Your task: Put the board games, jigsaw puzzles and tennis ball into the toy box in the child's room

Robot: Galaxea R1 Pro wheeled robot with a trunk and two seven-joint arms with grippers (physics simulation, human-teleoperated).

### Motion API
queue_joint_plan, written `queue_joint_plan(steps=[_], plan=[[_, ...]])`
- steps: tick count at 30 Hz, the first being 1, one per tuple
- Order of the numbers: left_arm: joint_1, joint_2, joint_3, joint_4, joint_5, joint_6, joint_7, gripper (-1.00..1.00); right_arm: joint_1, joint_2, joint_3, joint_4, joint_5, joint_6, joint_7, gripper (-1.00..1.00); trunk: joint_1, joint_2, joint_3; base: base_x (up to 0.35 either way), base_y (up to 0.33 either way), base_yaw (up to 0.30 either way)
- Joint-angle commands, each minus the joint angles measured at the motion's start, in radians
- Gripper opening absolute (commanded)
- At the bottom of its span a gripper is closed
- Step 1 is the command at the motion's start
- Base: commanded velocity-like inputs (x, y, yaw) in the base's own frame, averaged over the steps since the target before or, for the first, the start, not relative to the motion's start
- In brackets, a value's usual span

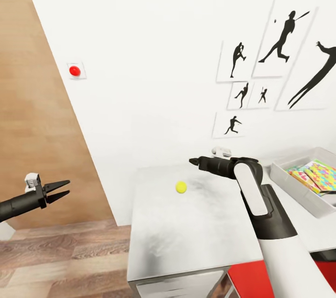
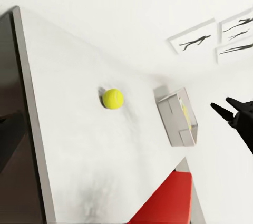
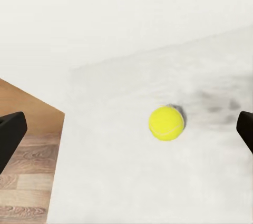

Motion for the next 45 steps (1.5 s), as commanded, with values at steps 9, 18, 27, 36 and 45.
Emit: queue_joint_plan(steps=[9, 18, 27, 36, 45], plan=[[-0.001, 0.0, 0.0, 0.0, 0.003, 0.007, -0.001, 1.0, -0.001, 0.023, 0.002, 0.0, 0.013, 0.002, -0.01, 1.0, 0.001, -0.002, 0.001, 0.136, -0.047, 0.166], [-0.001, 0.0, 0.0, 0.0, 0.003, 0.007, -0.001, 1.0, -0.002, 0.053, 0.027, 0.107, 0.083, -0.063, -0.013, 1.0, 0.001, -0.002, 0.001, 0.02, -0.022, 0.02], [-0.001, -0.001, 0.0, 0.0, 0.003, 0.006, 0.0, 1.0, -0.106, 0.142, 0.087, 0.461, 0.146, -0.149, -0.066, 1.0, 0.001, -0.002, 0.001, 0.0, 0.0, 0.0], [-0.001, 0.0, 0.001, 0.002, 0.003, 0.002, 0.0, 1.0, -0.143, 0.159, 0.09, 0.56, 0.151, -0.208, -0.093, 1.0, 0.001, -0.002, -0.007, 0.07, 0.094, 0.0], [-0.001, 0.0, 0.001, 0.002, 0.003, -0.011, -0.001, 1.0, -0.144, 0.157, 0.092, 0.561, 0.151, -0.211, -0.093, 1.0, 0.001, -0.002, -0.016, 0.01, 0.004, -0.012]])
